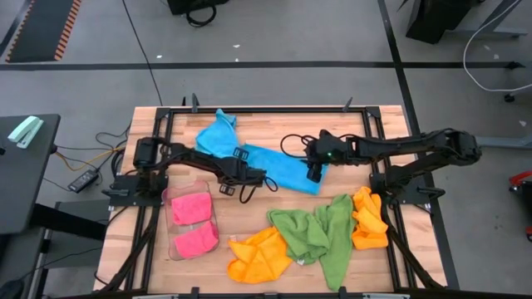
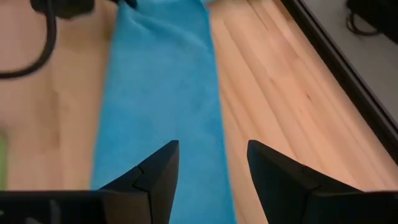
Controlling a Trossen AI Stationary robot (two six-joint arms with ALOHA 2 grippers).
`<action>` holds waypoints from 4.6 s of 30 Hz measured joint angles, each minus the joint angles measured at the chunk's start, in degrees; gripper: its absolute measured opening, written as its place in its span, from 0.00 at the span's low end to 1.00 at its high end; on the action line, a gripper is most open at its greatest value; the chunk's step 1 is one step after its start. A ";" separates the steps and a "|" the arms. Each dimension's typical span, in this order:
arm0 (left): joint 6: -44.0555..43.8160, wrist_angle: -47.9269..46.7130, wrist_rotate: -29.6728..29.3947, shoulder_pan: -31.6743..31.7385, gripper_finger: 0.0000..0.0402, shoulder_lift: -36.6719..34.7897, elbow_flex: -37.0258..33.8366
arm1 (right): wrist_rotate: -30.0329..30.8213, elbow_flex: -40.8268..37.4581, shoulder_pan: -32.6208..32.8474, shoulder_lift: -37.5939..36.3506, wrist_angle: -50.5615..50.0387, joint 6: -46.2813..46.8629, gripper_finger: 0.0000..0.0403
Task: Fold microfiber towels
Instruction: Fold the bottom blue microfiber cloth
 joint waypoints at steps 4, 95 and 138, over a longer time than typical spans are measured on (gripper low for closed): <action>1.68 -0.63 0.33 -0.88 0.09 -1.06 0.09 | -0.83 -1.71 2.37 1.94 6.91 0.13 0.50; 20.66 -3.81 1.49 8.56 0.50 -17.73 -6.60 | -10.02 -9.89 3.52 3.14 6.96 1.59 0.50; 67.61 35.33 30.83 11.14 0.40 -14.02 -11.72 | -10.00 -9.76 3.49 3.08 14.59 1.20 0.50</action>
